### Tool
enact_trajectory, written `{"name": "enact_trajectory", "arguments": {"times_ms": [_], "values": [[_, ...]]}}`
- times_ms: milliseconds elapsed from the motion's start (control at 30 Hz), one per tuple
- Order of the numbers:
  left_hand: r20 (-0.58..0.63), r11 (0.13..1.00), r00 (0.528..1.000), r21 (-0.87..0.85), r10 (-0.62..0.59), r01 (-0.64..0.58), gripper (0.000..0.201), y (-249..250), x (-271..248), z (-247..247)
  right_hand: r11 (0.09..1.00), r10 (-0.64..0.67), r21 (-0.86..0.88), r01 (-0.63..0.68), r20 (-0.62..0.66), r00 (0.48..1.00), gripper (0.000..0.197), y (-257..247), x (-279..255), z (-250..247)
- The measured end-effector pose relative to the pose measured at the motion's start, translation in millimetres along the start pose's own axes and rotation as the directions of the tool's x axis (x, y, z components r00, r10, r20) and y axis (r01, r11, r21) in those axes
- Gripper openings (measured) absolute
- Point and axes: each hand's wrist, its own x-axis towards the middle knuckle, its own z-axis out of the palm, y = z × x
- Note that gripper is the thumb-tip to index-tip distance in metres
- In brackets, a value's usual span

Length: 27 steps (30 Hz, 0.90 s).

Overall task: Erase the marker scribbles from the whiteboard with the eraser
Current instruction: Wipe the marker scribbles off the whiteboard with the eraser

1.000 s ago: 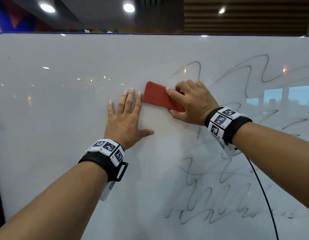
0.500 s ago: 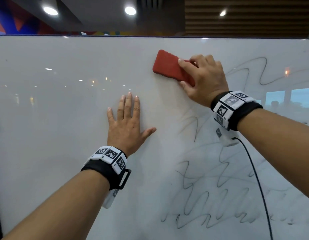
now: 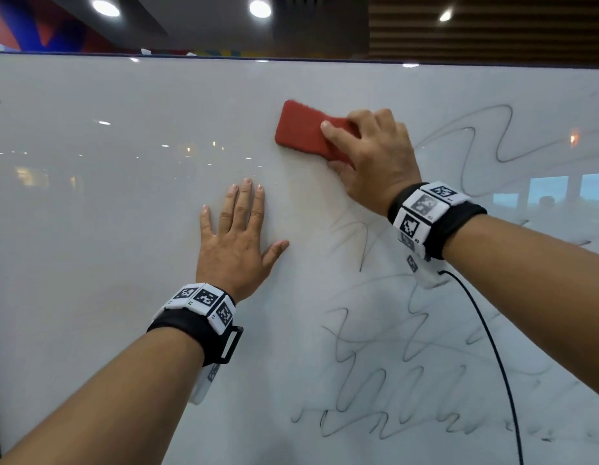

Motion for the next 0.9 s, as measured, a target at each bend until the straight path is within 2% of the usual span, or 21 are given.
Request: {"name": "enact_trajectory", "arguments": {"times_ms": [67, 133, 233, 267, 300, 400, 467, 500, 567, 633, 767, 900], "values": [[0.007, 1.000, 1.000, 0.005, -0.011, 0.011, 0.084, 2, -1, -2, 0.993, -0.117, -0.026, 0.117, 0.019, 0.993, 0.055, 5, -3, -1], [0.021, 1.000, 0.999, 0.005, -0.026, 0.026, 0.087, 4, -1, -5, 0.988, -0.143, -0.058, 0.145, 0.036, 0.989, 0.054, 14, 5, -6], [0.018, 0.999, 0.999, -0.007, -0.045, 0.045, 0.090, 7, 4, -13, 0.999, 0.033, 0.003, -0.033, -0.010, 0.999, 0.053, 14, 7, -7], [0.002, 0.999, 0.999, -0.019, -0.044, 0.044, 0.092, 7, 6, -16, 0.998, 0.051, 0.022, -0.050, -0.027, 0.998, 0.053, 7, 1, -4], [-0.022, 0.999, 0.999, -0.027, -0.034, 0.033, 0.094, 7, 8, -18, 1.000, 0.017, 0.027, -0.016, -0.025, 1.000, 0.053, 0, -7, 0], [-0.073, 0.999, 0.997, -0.041, 0.014, -0.017, 0.105, 6, 18, -24, 0.981, -0.195, 0.015, 0.194, 0.044, 0.980, 0.054, -8, -27, 8], [-0.095, 0.998, 0.995, -0.067, 0.014, -0.020, 0.110, 7, 24, -26, 0.971, -0.236, -0.026, 0.238, 0.073, 0.969, 0.054, 2, -18, 2], [-0.106, 0.997, 0.994, -0.072, 0.013, -0.021, 0.112, 8, 26, -27, 0.980, -0.190, -0.047, 0.194, 0.073, 0.979, 0.054, 8, -10, -3], [-0.129, 0.996, 0.991, -0.073, 0.036, -0.046, 0.113, 12, 32, -30, 0.999, -0.022, -0.022, 0.023, 0.041, 0.999, 0.053, 15, 3, -12], [-0.160, 0.993, 0.984, -0.078, 0.079, -0.092, 0.110, 17, 38, -32, 0.998, 0.055, 0.027, -0.056, 0.021, 0.998, 0.054, 6, 0, -11], [-0.177, 0.979, 0.966, -0.047, 0.187, -0.198, 0.095, 29, 49, -39, 0.993, -0.111, 0.049, 0.107, 0.082, 0.990, 0.054, -18, -34, 4], [-0.173, 0.952, 0.939, -0.025, 0.297, -0.305, 0.065, 34, 58, -35, 0.983, -0.152, 0.128, 0.134, 0.140, 0.978, 0.061, -11, -36, -4]]}}
